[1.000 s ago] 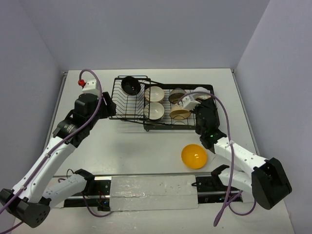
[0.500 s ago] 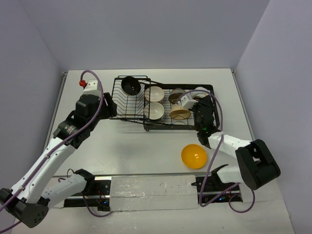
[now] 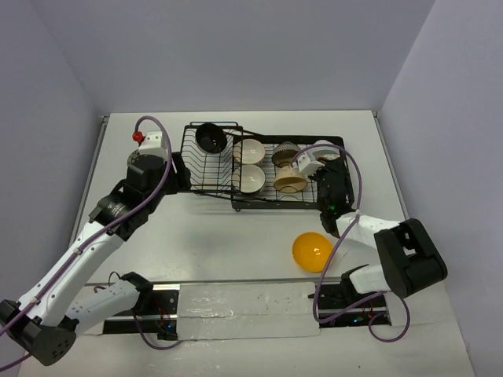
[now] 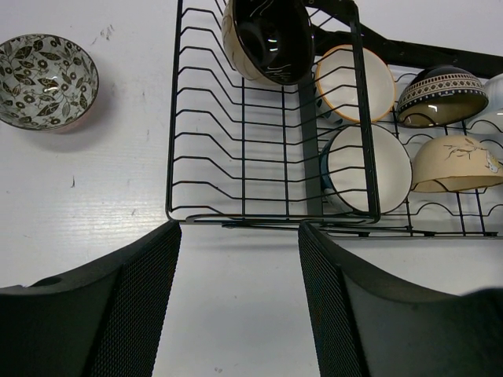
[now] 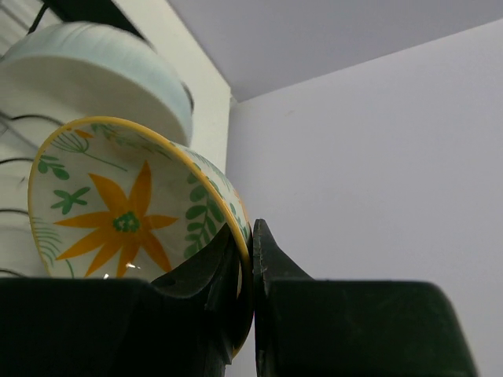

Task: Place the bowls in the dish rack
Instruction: Insert the bowl into the dish rack.

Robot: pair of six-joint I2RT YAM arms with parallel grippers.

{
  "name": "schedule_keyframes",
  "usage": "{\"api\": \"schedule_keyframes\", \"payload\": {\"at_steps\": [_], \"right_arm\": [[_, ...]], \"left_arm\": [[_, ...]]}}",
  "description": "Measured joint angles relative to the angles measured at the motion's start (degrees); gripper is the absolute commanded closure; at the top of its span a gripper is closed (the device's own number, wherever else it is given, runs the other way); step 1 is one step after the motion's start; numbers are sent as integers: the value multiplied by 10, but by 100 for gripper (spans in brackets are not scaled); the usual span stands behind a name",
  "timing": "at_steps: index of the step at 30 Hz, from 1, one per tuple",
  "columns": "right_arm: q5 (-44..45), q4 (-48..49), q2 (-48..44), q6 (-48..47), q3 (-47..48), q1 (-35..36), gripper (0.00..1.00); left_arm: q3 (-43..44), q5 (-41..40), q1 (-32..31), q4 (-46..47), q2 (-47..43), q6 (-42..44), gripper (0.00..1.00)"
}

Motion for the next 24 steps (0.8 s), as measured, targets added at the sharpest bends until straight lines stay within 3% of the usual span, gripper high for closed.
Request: {"api": "schedule_keyframes", "payload": {"at_steps": [8, 14, 18, 24], "right_arm": [[-7, -56, 1, 31, -16, -1, 98], [-9, -69, 5, 53, -16, -1, 84], [-9, -72, 15, 62, -16, -1, 69], [-8, -68, 16, 73, -16, -3, 67]], "left_arm": [[0, -9, -7, 0, 0, 1, 31], [0, -15, -15, 0, 0, 4, 30], [0, -20, -18, 0, 0, 5, 30], [0, -20, -19, 0, 0, 6, 30]]}}
